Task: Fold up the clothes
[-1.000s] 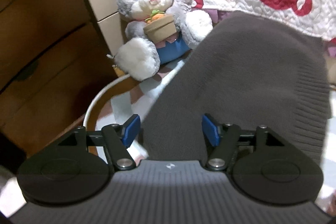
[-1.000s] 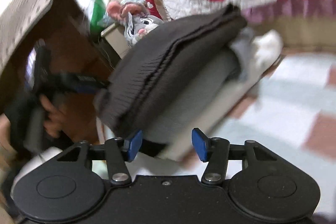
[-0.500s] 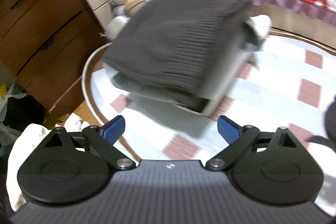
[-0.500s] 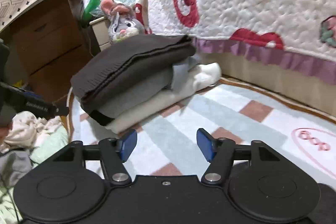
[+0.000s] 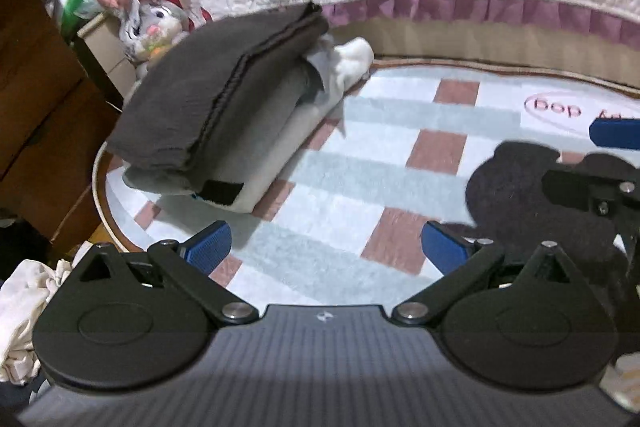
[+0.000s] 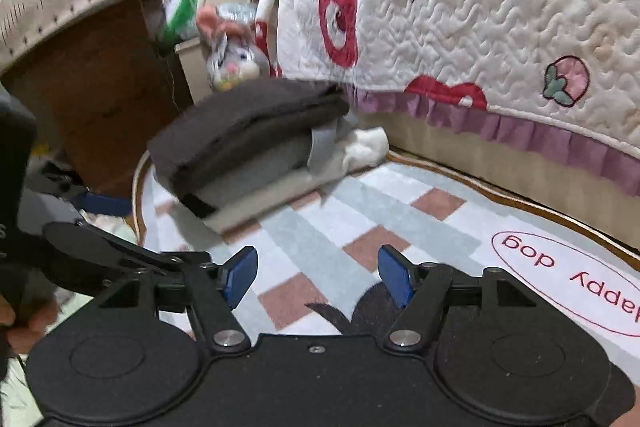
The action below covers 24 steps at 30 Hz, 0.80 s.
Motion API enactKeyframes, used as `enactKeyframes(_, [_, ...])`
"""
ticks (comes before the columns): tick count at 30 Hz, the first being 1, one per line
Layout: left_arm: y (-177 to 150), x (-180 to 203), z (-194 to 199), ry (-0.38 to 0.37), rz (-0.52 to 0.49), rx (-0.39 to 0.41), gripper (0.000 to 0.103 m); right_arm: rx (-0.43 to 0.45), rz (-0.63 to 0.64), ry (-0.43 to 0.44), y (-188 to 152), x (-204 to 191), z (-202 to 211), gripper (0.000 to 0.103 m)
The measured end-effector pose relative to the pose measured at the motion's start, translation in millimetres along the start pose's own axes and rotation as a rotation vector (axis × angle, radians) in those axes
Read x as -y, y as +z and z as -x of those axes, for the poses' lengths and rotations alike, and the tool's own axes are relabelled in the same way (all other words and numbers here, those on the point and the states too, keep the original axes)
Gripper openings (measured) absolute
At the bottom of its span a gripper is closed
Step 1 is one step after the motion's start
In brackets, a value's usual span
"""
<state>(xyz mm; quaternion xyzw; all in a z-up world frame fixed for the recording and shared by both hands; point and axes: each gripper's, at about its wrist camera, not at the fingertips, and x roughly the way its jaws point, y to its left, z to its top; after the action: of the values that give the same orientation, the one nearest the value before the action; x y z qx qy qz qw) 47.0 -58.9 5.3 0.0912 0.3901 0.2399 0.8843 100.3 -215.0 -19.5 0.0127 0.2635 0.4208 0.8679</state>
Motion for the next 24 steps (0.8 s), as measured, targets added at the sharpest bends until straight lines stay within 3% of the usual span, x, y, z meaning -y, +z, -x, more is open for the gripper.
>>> enactKeyframes(7, [-6.0,30.4,10.5,0.031,0.045,0.013,0.103,0.063,0.018,0.064,-7.2,10.6,5.4,0.073])
enactKeyframes(13, [-10.3,43.4,-4.7,0.038,0.065,-0.087,0.103,0.076,-0.021,0.081,-5.2,23.6,4.3,0.073])
enactKeyframes(16, [-9.0,48.5,-7.9,0.049,0.055,-0.096,0.103,0.075,0.014,0.053,-6.5,23.6,3.5,0.075])
enactKeyframes(18, [-9.1,55.4,-9.2,0.013,0.013,-0.109,0.103,0.07,-0.01,0.063,-9.2,27.7,1.4,0.084])
enactKeyframes(24, [-10.7,65.4,-14.5,-0.018,-0.045,-0.147,0.103,0.07,-0.081,0.079,-14.6,40.1,-2.8,0.085])
